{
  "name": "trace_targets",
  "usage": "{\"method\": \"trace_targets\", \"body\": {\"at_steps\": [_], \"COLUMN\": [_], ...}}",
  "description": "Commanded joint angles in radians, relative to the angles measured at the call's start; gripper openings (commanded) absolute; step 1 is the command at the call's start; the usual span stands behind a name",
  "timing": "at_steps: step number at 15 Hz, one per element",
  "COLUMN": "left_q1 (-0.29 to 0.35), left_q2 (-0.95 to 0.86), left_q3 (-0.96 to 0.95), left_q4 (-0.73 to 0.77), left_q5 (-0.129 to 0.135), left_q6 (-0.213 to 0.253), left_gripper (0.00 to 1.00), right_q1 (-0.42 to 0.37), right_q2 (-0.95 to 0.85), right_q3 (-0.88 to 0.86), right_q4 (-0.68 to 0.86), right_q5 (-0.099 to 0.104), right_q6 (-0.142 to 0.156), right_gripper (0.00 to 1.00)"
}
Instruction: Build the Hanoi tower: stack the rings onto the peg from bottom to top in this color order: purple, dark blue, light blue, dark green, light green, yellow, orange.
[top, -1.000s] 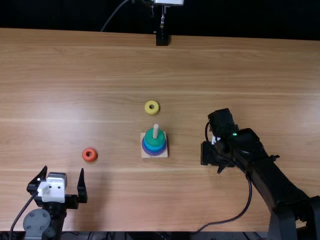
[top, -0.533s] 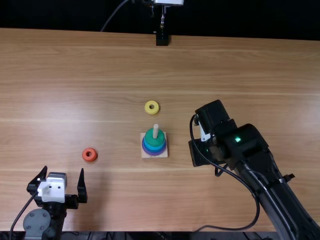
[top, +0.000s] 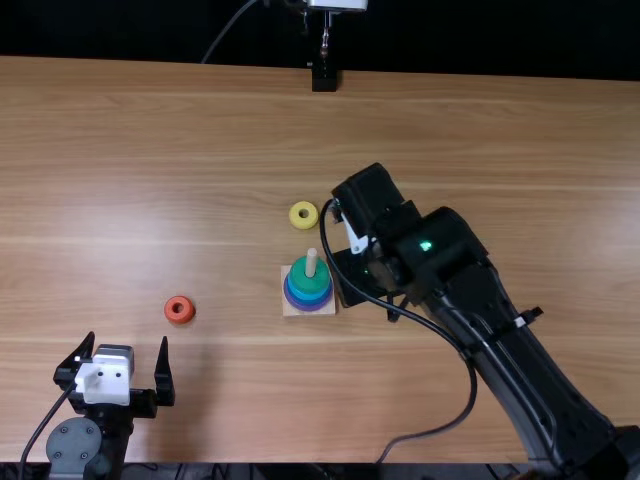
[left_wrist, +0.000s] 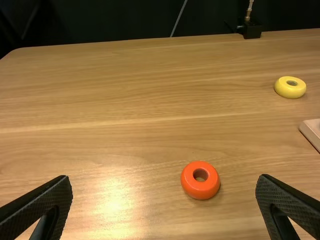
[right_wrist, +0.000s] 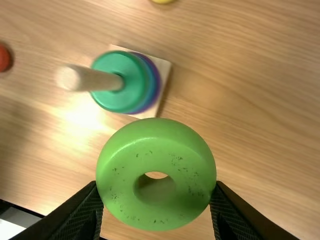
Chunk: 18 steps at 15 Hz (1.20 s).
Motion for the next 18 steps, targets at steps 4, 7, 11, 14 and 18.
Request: {"method": "trace_targets", "body": {"at_steps": [4, 7, 11, 14, 18], "left_q1": [-0.003, -0.003, -0.001, -0.003, -0.003], "left_q2": [-0.012, -0.012, -0.012, -0.012, -0.012], "left_q3": [-0.105, -0.105, -0.105, -0.105, -0.105], "left_q4": [-0.08, -0.08, -0.08, -0.08, -0.08], "left_q5": [0.002, 0.002, 0.002, 0.002, 0.002], "left_q6": [0.011, 0.011, 0.011, 0.011, 0.011], "left_gripper": [1.0, 1.0, 1.0, 1.0, 1.0], "right_q1": [0.052, 0.067, 0.086, 0.09, 0.093], "right_q2": [0.086, 0.154, 0.2, 0.215, 0.229], "right_q3": [0.161, 0.255, 0.307, 0.301, 0.291], "right_q4": [-0.015, -0.042, -0.044, -0.044, -0.079], "right_q5": [0.004, 0.004, 0.007, 0.007, 0.011], "right_q6": [0.003, 0.003, 0.003, 0.003, -0.005], "right_gripper": [0.03, 0.03, 0.03, 0.03, 0.04]}}
